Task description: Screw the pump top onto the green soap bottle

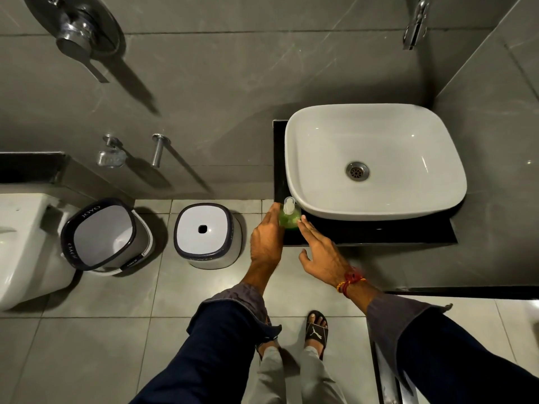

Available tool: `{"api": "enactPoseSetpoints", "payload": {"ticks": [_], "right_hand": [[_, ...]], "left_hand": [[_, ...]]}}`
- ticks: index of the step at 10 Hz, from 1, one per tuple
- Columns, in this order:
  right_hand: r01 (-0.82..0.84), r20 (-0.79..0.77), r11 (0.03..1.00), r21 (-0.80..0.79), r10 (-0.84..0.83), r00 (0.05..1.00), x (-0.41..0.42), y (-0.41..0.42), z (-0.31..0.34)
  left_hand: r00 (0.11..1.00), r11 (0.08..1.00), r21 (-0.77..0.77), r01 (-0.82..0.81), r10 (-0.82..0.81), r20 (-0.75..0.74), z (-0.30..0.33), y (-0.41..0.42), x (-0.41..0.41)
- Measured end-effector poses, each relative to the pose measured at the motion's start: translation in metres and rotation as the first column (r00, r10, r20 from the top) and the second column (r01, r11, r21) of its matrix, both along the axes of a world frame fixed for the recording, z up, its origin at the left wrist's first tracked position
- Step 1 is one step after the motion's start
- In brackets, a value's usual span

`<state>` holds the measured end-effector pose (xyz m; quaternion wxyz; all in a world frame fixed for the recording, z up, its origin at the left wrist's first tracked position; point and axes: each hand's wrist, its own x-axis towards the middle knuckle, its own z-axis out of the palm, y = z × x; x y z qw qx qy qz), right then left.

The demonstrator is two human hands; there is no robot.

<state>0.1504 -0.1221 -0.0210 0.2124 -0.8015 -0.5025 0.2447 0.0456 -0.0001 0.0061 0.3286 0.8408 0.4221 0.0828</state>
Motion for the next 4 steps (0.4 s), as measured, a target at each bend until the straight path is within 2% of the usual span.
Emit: {"api": "enactPoseSetpoints", "payload": {"ticks": [2,3,4], "right_hand": [[-0.009,0.093,1.0,-0.016,0.01,0.996,0.002,-0.003,0.006],[-0.015,0.118,1.0,0.002,0.015,0.993,0.003,-0.002,0.008],[-0.032,0.158,0.997,0.065,0.022,0.987,0.003,-0.003,0.016]], "left_hand": [[0.996,0.999,-0.009,-0.033,0.032,-0.08,-0.001,-0.005,0.002],[0.997,1.0,0.016,0.017,-0.016,-0.081,-0.003,-0.005,0.001],[0.98,0.994,0.026,0.11,-0.104,-0.172,0.0,-0.003,-0.009]]}}
